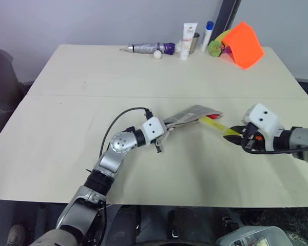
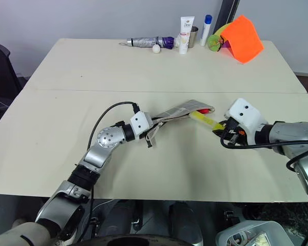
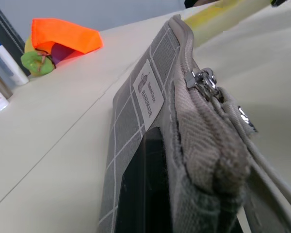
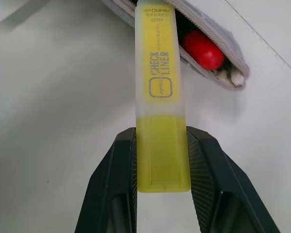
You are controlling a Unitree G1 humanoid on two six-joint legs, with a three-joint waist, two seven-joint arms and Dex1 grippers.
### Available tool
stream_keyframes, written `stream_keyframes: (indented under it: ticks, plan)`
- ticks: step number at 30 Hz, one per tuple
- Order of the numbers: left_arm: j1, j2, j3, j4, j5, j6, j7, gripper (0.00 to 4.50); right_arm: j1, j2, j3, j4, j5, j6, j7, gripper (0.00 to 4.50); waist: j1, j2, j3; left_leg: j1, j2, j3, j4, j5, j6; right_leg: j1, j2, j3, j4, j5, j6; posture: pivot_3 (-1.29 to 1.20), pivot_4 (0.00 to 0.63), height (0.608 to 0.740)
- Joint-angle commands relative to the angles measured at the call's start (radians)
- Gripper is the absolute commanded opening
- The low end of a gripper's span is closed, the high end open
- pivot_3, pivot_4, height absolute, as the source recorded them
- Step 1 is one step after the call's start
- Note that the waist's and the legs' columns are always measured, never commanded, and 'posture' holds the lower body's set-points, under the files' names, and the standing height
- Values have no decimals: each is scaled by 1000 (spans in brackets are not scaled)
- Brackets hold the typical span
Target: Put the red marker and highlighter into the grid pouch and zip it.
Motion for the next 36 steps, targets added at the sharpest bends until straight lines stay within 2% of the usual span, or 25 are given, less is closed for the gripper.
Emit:
stream_keyframes:
  ticks: [1,4,9,12,19,26,32,36]
  plan:
    - [-3,5,-19,-42,6,-44,-17,0,-29,1,28,-21,4,-4,-1,861,0,0,0,0,0,0,0,0,0,0,0,0,0,0,0,0,150,740]
    - [-1,15,-28,-43,13,-62,-27,0,-47,0,69,-30,0,-6,2,861,0,0,0,0,0,0,0,0,0,0,0,0,0,0,0,0,150,740]
    - [9,37,-54,-58,18,-92,-63,0,-105,-26,217,-52,-73,-54,21,861,-1,0,0,0,0,0,0,0,0,0,0,0,0,0,0,0,150,740]
    - [7,42,-65,-59,18,-104,-82,0,-169,-1,279,-51,-97,-61,20,861,-1,0,0,0,0,0,0,0,0,-1,0,0,0,0,0,0,150,740]
    - [10,44,-64,-73,9,-101,-100,0,-228,24,317,-55,-113,-56,35,861,1,0,0,-1,0,0,0,0,0,-2,-1,0,0,0,0,0,150,740]
    - [26,39,-43,-93,-19,-61,-97,0,-212,-1,200,-39,-101,-60,37,4397,0,0,0,-2,0,0,0,0,0,-2,-1,0,0,0,0,0,150,740]
    - [31,-16,19,-125,-109,86,-49,0,-186,-17,-28,-66,4,-27,75,4397,0,0,0,-2,0,0,0,0,0,-2,-1,0,0,0,0,0,150,740]
    - [12,-68,67,-135,-168,202,3,0,-186,12,-99,-79,74,18,64,4397,0,0,0,-2,0,0,0,0,0,-2,-1,0,0,0,0,0,150,740]
